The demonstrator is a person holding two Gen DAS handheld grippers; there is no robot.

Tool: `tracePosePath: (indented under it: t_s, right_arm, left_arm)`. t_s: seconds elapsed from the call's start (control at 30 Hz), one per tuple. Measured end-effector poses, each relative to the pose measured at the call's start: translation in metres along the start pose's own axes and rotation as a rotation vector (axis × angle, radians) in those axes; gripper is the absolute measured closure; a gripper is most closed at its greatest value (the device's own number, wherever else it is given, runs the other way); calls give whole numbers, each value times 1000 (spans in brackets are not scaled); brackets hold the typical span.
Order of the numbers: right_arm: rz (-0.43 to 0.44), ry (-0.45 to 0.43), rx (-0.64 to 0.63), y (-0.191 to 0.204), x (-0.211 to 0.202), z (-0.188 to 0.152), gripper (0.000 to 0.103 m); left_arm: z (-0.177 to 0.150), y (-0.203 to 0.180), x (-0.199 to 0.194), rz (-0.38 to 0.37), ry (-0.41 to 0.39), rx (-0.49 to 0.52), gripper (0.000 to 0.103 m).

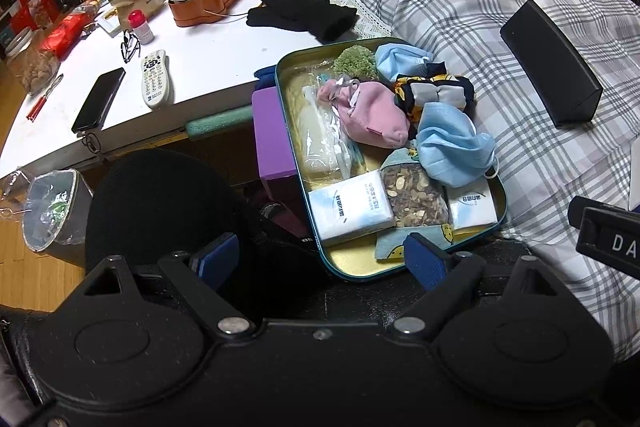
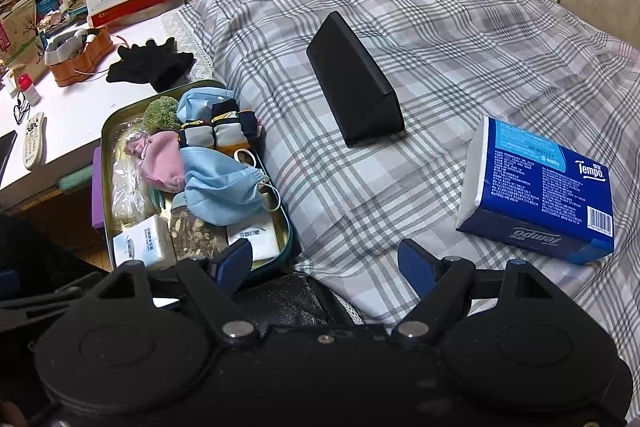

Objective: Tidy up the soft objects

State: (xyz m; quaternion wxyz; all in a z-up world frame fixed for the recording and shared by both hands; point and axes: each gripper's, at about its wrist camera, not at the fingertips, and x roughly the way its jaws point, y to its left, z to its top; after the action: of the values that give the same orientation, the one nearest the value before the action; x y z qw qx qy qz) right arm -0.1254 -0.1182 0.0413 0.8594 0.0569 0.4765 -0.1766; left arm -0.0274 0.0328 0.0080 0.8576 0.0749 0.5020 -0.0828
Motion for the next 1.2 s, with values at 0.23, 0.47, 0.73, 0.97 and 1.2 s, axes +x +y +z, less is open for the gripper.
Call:
tracePosePath:
  t_s: [0.23, 0.47, 0.73, 0.97, 1.2]
  right_arm:
    - [-7, 8, -1, -1, 5, 0, 24]
    - [-12, 16, 1, -1, 6, 0, 24]
    - [-12, 8, -1, -1, 4, 0, 24]
    - [-15, 3, 1, -2, 3, 0, 24]
    - [-18, 1, -1, -3, 2, 0, 24]
  left_arm:
    - [-1, -7, 3, -6, 10, 16, 16]
    - [-1, -7, 5, -9, 20, 13, 16]
    - [-1, -8, 4, -17, 21, 14, 16]
    - [-2, -9, 3, -23, 24, 15, 16]
    - [-2, -8, 4, -22, 23, 15, 16]
